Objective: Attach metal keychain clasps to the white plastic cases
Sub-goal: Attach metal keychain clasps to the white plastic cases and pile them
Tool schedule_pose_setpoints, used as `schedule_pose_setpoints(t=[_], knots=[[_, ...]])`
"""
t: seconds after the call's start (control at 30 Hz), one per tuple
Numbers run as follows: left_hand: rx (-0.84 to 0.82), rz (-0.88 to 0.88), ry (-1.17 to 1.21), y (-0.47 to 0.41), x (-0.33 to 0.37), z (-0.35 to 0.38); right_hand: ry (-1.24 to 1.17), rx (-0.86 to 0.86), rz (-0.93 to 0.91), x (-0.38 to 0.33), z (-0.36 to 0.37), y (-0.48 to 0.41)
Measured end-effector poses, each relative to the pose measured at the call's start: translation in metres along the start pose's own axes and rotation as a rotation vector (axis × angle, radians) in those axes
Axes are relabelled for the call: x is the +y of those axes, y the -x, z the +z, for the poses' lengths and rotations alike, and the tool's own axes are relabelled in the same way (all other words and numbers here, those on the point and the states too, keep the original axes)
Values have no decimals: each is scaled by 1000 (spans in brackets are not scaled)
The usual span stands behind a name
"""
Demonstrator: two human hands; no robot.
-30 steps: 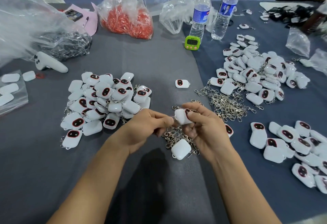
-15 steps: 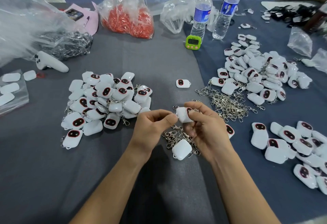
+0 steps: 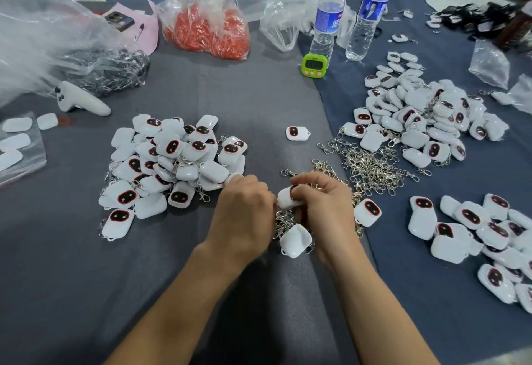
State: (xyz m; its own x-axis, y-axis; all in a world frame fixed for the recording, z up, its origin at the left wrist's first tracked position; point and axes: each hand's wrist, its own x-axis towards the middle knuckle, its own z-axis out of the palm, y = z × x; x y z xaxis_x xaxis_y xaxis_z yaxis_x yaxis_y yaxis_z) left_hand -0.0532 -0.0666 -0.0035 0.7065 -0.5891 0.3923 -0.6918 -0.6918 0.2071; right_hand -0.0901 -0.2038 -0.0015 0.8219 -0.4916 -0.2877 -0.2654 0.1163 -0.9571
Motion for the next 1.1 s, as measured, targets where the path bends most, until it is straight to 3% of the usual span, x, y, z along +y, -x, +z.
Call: schedule_pose_setpoints(t=[0.07, 0.13, 0.2, 0.3, 0.37, 0.43, 0.5, 0.53, 0.67, 0.77, 0.87, 1.1], knots=[[-60, 49, -98, -1, 8, 0, 362, 51, -166, 4, 6, 4], [-67, 3, -84, 0, 11, 1, 414, 56, -206, 4, 6, 4], [-39, -182, 141, -1, 2, 4, 147, 20, -90, -1, -1, -1], [-169, -508, 868, -3, -12, 6, -186, -107, 43, -9, -14, -7], [-211, -568, 1140, -4, -8, 7, -260, -181, 63, -9, -19, -11], [-189, -571, 1251, -1, 0, 10, -290, -211, 80, -9, -20, -12], [-188, -587, 1244, -1, 5, 10, -290, -189, 95, -9, -20, -13], [-164, -543, 1114, 0, 5, 11, -278, -166, 96, -8, -20, -13], [-30, -93, 104, 1, 6, 14, -121, -57, 80, 3, -10, -6], [-86, -65, -172, -1, 17, 8, -46, -8, 32, 10, 3, -1], [-7, -183, -113, 0, 1, 4, -70, -56, 8, 8, 8, -6], [98, -750, 816, -3, -57, -25, -257, -148, -5, -14, 41, -25]])
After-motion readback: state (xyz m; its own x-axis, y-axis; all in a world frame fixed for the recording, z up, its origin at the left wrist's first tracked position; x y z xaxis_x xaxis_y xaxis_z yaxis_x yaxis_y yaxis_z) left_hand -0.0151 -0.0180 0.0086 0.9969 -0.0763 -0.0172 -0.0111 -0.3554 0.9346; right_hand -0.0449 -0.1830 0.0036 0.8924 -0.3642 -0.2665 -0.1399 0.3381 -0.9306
